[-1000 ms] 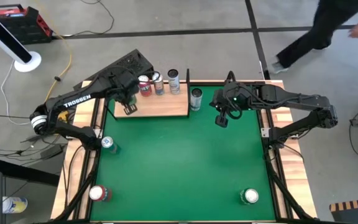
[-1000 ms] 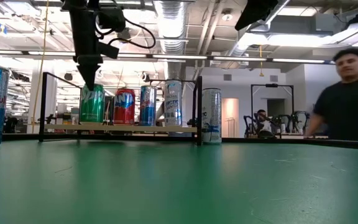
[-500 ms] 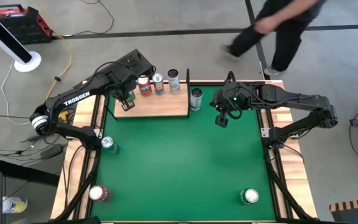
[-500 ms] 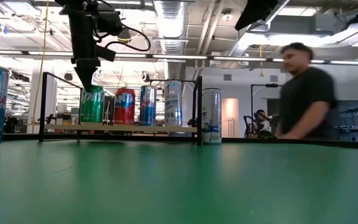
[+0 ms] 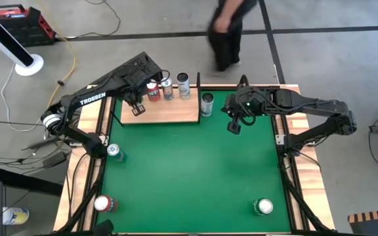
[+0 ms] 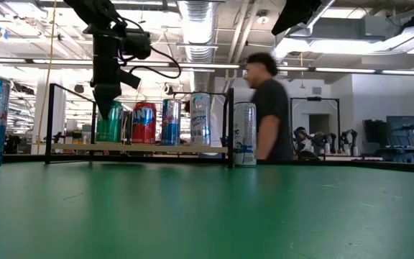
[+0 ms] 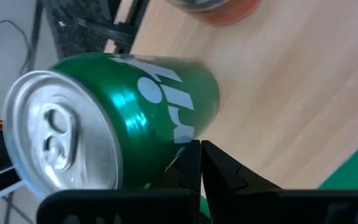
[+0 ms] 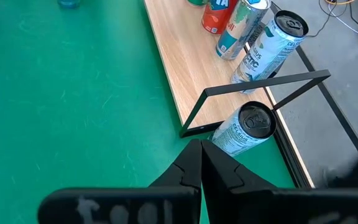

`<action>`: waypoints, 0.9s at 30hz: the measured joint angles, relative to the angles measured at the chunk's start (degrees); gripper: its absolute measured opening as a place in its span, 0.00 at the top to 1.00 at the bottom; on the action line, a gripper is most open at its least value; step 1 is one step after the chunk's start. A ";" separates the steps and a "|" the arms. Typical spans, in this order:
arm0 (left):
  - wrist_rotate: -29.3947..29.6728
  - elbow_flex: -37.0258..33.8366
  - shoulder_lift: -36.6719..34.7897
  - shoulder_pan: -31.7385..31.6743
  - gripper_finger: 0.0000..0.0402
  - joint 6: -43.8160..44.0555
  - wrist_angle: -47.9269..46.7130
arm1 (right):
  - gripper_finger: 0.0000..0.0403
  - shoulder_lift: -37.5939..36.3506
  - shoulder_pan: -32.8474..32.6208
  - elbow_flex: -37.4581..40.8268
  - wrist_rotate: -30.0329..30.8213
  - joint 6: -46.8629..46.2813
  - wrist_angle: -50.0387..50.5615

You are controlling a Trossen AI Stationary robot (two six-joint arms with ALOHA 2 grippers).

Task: Place canned beverage on shelf
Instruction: Put the left green soda can on the shelf

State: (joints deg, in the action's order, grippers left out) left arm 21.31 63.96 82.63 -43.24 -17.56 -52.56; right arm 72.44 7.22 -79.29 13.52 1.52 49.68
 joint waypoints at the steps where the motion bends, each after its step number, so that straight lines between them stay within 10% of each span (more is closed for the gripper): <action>1: 0.75 0.02 -0.02 -0.02 1.00 -0.40 0.11 | 0.93 0.01 0.00 0.00 0.00 0.02 -0.01; 27: -6.05 3.51 -4.76 1.81 1.00 0.06 -1.16 | 0.93 0.01 0.04 0.00 0.00 0.09 -0.11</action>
State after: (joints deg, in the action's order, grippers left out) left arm 15.27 67.47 77.87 -41.43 -17.50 -53.71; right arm 72.45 7.27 -79.29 13.52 1.61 49.57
